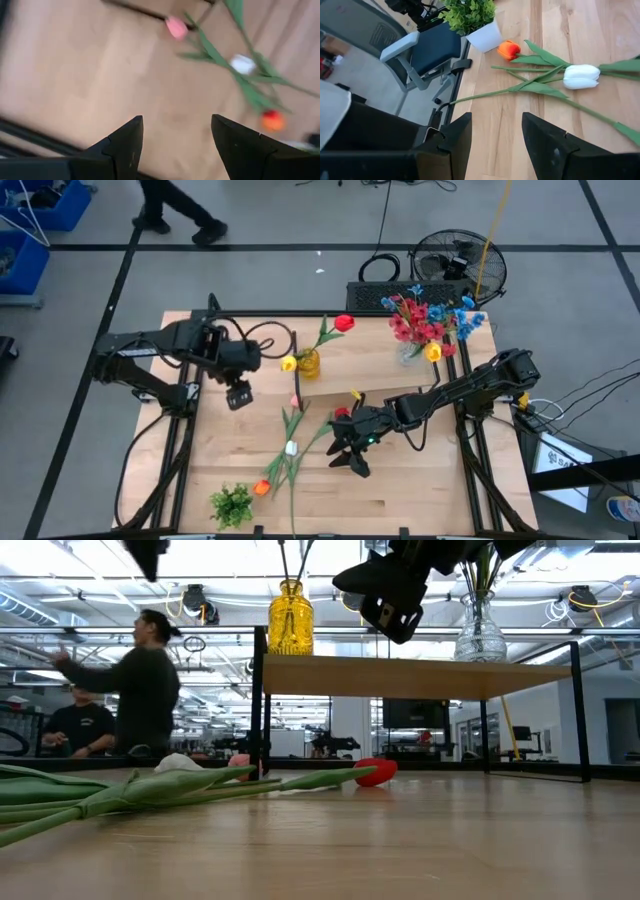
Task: Pick and place flowers into a vace then onto a shelf
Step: Put the pink flower into the yellow vase
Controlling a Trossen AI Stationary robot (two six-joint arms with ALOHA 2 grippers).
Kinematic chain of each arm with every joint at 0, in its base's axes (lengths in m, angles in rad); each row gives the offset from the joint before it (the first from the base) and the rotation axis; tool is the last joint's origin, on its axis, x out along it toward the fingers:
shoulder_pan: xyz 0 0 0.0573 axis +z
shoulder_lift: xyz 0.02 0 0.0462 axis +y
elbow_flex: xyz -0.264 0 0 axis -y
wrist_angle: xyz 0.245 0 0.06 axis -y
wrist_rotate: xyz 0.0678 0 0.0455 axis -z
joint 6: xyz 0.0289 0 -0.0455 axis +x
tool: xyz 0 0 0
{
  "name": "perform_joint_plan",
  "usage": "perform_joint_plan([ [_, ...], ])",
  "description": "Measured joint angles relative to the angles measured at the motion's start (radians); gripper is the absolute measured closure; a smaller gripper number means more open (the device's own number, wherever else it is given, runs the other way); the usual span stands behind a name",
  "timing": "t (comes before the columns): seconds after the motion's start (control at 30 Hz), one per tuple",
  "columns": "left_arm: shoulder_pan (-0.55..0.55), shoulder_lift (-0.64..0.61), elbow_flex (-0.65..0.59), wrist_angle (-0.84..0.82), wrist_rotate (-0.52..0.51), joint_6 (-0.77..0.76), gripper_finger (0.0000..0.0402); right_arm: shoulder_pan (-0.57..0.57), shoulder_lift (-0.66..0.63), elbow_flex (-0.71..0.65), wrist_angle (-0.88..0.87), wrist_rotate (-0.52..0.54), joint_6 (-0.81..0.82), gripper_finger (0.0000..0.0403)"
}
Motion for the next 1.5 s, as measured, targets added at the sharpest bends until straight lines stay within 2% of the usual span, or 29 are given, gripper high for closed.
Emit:
perform_joint_plan([
  [0.13, -0.077, -0.019, -0.041, 0.051, 0.044, -0.163, 0.016, 0.0, 0.0, 0.0, 0.0, 0.0, -0.044, 0.0238],
  [0.23, -0.148, -0.023, -0.114, 0.07, 0.018, -0.268, 0.016, 0.0, 0.0, 0.0, 0.0, 0.0, -0.043, 0.0238],
  [0.33, -0.215, -0.025, -0.23, 0.158, -0.023, -0.42, 0.016, 0.0, 0.0, 0.0, -0.001, 0.0, -0.037, 0.0238],
  [0.47, -0.283, -0.024, -0.422, 0.416, -0.048, -0.596, 0.016, 0.0, 0.0, 0.0, -0.001, 0.0, -0.038, 0.0238],
  [0.57, -0.297, -0.018, -0.564, 0.68, -0.128, -0.709, 0.016, 0.0, 0.0, 0.0, -0.001, 0.0, -0.039, 0.0238],
  [0.7, -0.281, 0.002, -0.729, 0.936, -0.325, -0.687, 0.016, 0.0, 0.0, 0.0, -0.001, 0.0, -0.041, 0.0238],
  [0.77, -0.256, 0.02, -0.8, 1.029, -0.37, -0.707, 0.016, 0.0, 0.0, 0.0, -0.002, 0.0, -0.05, 0.0238],
  [0.97, -0.213, 0.094, -0.931, 1.225, -0.326, -0.722, 0.016, 0.0, 0.0, 0.0, -0.003, -0.004, -0.068, 0.0238],
  [1.2, -0.215, 0.18, -0.94, 1.463, -0.291, -0.574, 0.016, 0.0, 0.0, 0.0, -0.008, -0.004, -0.069, 0.0238],
  [1.5, -0.202, 0.272, -0.934, 1.455, -0.283, -0.59, 0.0166, 0.0, 0.0, 0.0, -0.008, -0.005, -0.068, 0.0238],
])
